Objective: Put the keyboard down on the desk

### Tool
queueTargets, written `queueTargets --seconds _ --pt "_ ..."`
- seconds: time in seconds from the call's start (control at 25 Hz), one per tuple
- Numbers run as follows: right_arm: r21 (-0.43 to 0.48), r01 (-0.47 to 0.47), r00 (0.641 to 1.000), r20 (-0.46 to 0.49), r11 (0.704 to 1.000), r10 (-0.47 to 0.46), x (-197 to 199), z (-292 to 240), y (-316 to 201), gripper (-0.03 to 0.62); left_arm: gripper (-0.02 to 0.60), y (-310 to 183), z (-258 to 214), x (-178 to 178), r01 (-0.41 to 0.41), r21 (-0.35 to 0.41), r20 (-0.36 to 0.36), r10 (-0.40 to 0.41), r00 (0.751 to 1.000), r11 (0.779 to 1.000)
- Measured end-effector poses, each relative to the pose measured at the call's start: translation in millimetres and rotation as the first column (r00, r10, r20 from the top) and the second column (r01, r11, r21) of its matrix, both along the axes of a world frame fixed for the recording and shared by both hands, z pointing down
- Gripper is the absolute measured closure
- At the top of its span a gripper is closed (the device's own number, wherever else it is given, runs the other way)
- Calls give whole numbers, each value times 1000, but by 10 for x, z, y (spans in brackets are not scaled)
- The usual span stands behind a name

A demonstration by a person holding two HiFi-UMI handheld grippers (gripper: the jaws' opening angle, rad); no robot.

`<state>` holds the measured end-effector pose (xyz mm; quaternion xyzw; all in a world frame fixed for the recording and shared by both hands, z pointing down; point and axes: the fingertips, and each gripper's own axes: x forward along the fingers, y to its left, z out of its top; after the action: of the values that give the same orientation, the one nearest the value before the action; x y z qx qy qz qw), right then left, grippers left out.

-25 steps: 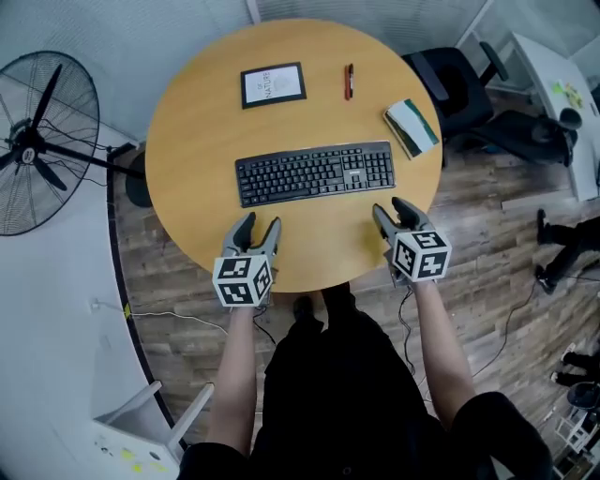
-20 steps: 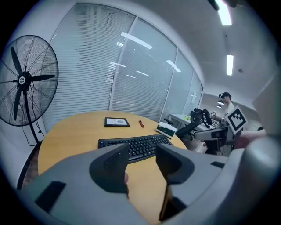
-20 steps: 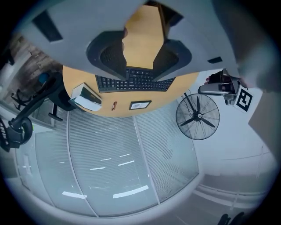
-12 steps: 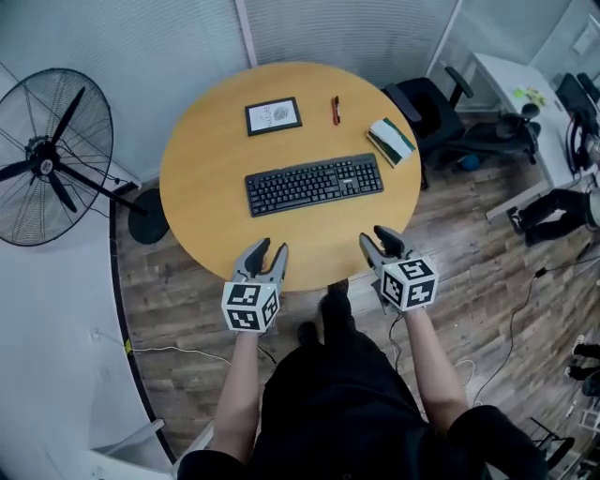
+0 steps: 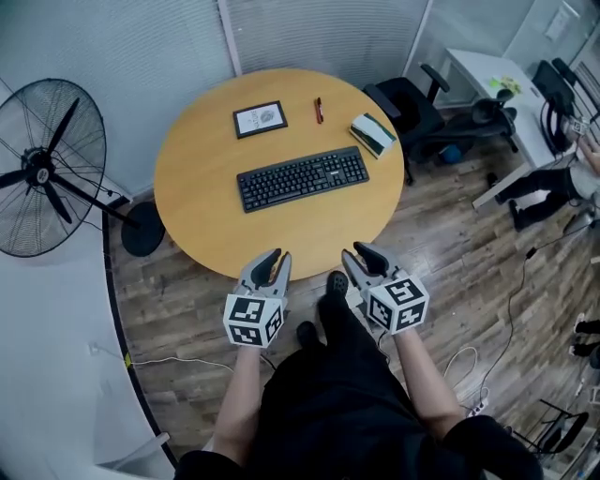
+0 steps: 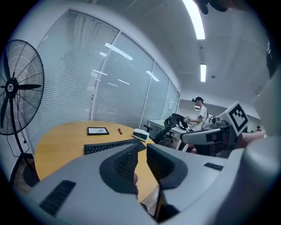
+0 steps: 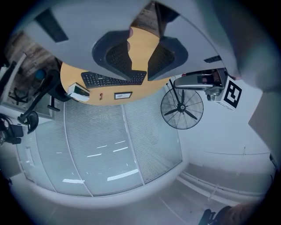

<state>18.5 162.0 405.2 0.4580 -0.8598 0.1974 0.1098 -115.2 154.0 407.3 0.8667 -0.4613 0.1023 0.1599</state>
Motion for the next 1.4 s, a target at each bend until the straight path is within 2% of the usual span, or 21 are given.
queueTargets --seconds 0.12,0.32,0.48,0.76,1.08,1.4 --pt "29 -10 1000 6 1000 10 7 -145 93 486 547 88 -121 -25 5 5 -30 -5 1000 1000" --pt "68 -44 998 37 997 41 82 -330 127 530 560 157 -342 -65 5 32 -55 -3 998 999" --pt "73 -29 998 49 997 26 15 -372 178 533 581 159 -453 -81 1 45 -61 2 998 999" --pt "84 -18 999 44 996 15 68 -438 176 538 583 154 -529 5 -9 43 -86 13 996 999" --pt "95 -8 999 34 995 5 69 -513 176 581 583 171 -572 58 -31 51 -68 34 997 998" --pt "97 10 999 30 995 -13 15 -511 240 585 584 206 -607 57 -46 56 -59 49 997 997"
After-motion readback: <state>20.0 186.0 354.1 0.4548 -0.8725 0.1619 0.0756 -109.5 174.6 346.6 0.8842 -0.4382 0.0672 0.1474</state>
